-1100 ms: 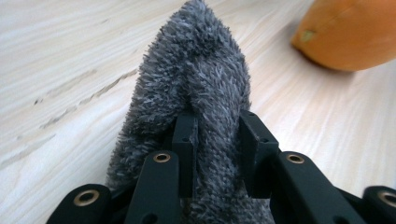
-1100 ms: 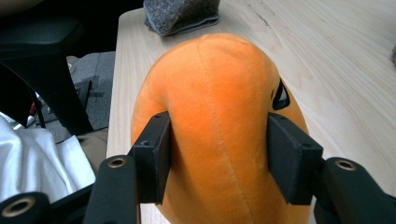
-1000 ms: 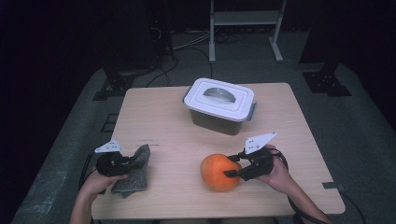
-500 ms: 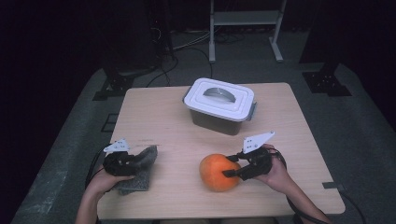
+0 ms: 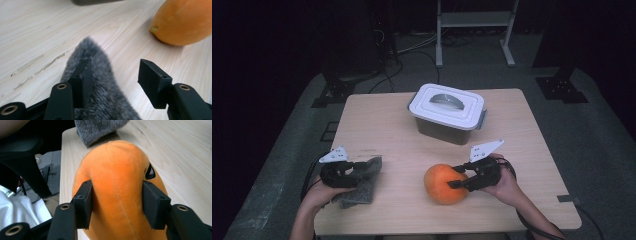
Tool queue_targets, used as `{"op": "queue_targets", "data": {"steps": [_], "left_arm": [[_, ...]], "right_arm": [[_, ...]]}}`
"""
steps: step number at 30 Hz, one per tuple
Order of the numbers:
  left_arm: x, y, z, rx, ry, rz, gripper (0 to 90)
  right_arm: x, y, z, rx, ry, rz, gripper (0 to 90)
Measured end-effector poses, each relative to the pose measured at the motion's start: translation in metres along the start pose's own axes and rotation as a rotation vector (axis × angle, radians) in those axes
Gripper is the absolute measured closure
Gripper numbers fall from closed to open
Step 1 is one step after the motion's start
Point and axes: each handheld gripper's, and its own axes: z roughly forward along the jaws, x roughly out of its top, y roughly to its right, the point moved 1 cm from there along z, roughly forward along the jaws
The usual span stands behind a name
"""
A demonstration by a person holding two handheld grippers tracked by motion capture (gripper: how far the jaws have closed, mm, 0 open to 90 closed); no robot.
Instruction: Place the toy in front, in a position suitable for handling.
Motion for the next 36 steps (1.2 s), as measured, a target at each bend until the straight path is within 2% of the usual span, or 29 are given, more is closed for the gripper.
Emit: {"op": "queue_targets", "data": {"steps": [3, 11, 13, 15, 17, 18, 19, 22, 24, 25, 27, 28, 30, 32, 36], "left_arm": [[0.006, 0.007, 0.002, -0.008, 0.005, 0.027, 42.5], [0.029, 0.032, 0.014, -0.072, 0.037, 0.105, 41.4], [0.037, 0.043, 0.023, -0.121, 0.059, 0.125, 41.4], [0.039, 0.047, 0.026, -0.133, 0.061, 0.135, 41.5], [0.045, 0.059, 0.041, -0.180, 0.062, 0.158, 41.7], [0.045, 0.059, 0.041, -0.180, 0.062, 0.158, 42.1], [0.048, 0.065, 0.048, -0.206, 0.064, 0.166, 42.7], [0.050, 0.069, 0.056, -0.227, 0.063, 0.168, 43.6], [0.050, 0.072, 0.065, -0.239, 0.045, 0.170, 43.9], [0.049, 0.073, 0.070, -0.243, 0.034, 0.163, 43.9], [0.047, 0.074, 0.078, -0.258, 0.022, 0.154, 43.9], [0.046, 0.074, 0.080, -0.269, 0.025, 0.150, 43.8], [0.046, 0.075, 0.082, -0.277, 0.031, 0.149, 43.9], [0.045, 0.074, 0.081, -0.276, 0.021, 0.156, 43.9], [0.040, 0.072, 0.079, -0.276, -0.009, 0.157, 43.3]], "right_arm": [[0.004, -0.001, 0.003, -0.012, 0.003, 0.016, 47.5], [0.024, -0.005, 0.023, -0.037, 0.009, 0.020, 47.8], [0.032, -0.007, 0.032, -0.048, 0.004, 0.020, 48.4], [0.034, -0.008, 0.034, -0.049, 0.004, 0.017, 48.6], [0.039, -0.010, 0.041, -0.053, -0.002, 0.013, 49.1], [0.039, -0.010, 0.041, -0.053, -0.002, 0.013, 49.1], [0.041, -0.012, 0.046, -0.058, -0.007, 0.007, 49.2], [0.042, -0.015, 0.049, -0.054, -0.010, 0.004, 49.0], [0.042, -0.016, 0.050, -0.048, -0.011, 0.001, 47.8], [0.042, -0.017, 0.049, -0.023, -0.018, 0.004, 44.1], [0.042, -0.018, 0.048, -0.019, -0.020, 0.000, 41.9], [0.042, -0.018, 0.045, -0.012, -0.026, -0.018, 39.9], [0.042, -0.017, 0.040, -0.004, -0.018, -0.024, 38.7], [0.040, -0.013, 0.032, 0.012, 0.003, -0.016, 39.8], [0.037, 0.002, 0.017, -0.005, 0.033, 0.037, 44.6]]}}
